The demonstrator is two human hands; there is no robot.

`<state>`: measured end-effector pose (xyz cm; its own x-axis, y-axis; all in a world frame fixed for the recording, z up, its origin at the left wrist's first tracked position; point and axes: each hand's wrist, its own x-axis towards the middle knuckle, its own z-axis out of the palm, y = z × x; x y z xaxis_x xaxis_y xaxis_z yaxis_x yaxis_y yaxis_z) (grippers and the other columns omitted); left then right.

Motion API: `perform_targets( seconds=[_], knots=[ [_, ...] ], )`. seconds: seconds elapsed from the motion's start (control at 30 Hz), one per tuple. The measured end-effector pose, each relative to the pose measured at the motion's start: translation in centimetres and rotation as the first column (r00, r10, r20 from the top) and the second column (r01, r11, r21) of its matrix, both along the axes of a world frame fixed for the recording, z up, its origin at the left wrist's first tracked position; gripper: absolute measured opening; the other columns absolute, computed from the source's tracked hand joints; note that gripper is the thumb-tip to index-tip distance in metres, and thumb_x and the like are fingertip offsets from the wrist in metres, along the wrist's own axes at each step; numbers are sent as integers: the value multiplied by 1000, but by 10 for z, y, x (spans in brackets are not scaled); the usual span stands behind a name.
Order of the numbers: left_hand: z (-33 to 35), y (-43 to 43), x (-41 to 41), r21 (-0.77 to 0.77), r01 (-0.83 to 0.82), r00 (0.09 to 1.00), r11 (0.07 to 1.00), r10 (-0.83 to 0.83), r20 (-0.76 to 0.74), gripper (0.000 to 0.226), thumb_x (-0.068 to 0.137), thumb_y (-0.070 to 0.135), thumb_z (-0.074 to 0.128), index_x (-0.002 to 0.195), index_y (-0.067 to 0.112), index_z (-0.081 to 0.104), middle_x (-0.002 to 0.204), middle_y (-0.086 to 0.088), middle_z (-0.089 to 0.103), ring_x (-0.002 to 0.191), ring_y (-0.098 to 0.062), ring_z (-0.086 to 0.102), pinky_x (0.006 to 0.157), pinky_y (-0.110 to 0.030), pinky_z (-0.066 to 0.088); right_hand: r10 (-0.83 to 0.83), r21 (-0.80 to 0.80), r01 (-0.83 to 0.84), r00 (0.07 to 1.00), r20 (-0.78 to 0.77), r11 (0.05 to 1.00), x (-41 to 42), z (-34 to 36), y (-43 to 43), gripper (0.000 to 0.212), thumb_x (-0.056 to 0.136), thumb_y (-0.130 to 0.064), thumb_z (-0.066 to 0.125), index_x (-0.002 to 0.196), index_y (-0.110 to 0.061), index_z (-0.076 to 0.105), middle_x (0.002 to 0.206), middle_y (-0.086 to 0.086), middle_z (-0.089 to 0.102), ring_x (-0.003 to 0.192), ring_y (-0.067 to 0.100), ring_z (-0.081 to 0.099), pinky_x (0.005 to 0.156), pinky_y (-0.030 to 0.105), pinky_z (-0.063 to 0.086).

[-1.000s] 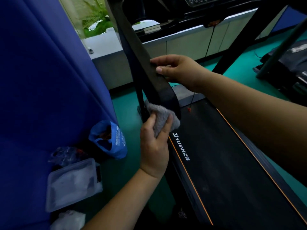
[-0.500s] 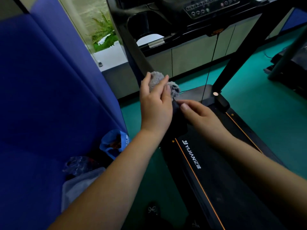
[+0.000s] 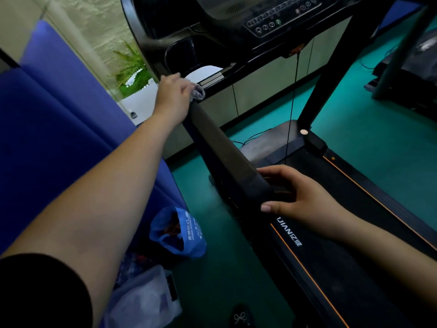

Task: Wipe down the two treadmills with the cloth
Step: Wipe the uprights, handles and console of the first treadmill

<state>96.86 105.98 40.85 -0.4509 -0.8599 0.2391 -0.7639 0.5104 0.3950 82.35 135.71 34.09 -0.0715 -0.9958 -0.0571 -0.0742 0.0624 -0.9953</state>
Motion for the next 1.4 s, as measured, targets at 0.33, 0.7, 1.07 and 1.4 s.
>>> perform_targets(
  seconds=[0.33, 0.7, 1.07, 1.4],
  knots=[
    [-5, 99, 14, -39, 250, 966, 968, -246, 77, 30, 100, 17, 42, 114, 4, 65, 125, -9, 57, 125, -22, 44, 99, -13, 22, -117, -49, 112, 988, -97, 992, 5, -12, 7, 61, 63, -37, 81, 119, -33, 57, 118, -12, 63, 111, -1, 59, 101, 30, 48],
    [-20, 257, 16, -45, 421, 906, 906, -418, 70, 31, 93, 25, 46, 111, 14, 69, 130, 0, 53, 134, -15, 36, 112, -24, 25, -209, 5, 211, 972, -111, 977, -1, -48, 48, 53, 70, -24, 83, 115, -35, 57, 111, -6, 63, 96, 9, 63, 87, 27, 53],
    [-12, 247, -17, -132, 164, 982, 977, -150, 113, 24, 94, 15, 51, 109, 15, 71, 122, -2, 57, 122, -19, 46, 106, -28, 32, -70, -21, 68, 989, -128, 997, 17, -63, 64, 85, 77, -17, 76, 144, -42, 30, 123, -13, 49, 103, -7, 50, 80, 6, 41],
    [-101, 334, 50, -43, 340, 926, 940, -326, 191, 30, 91, 19, 51, 113, 12, 69, 128, -8, 58, 125, -26, 45, 108, -37, 35, -101, 56, 112, 980, -174, 992, 5, -65, 85, 65, 79, -9, 72, 134, -32, 48, 119, 0, 58, 94, 10, 61, 87, 19, 49]
  ],
)
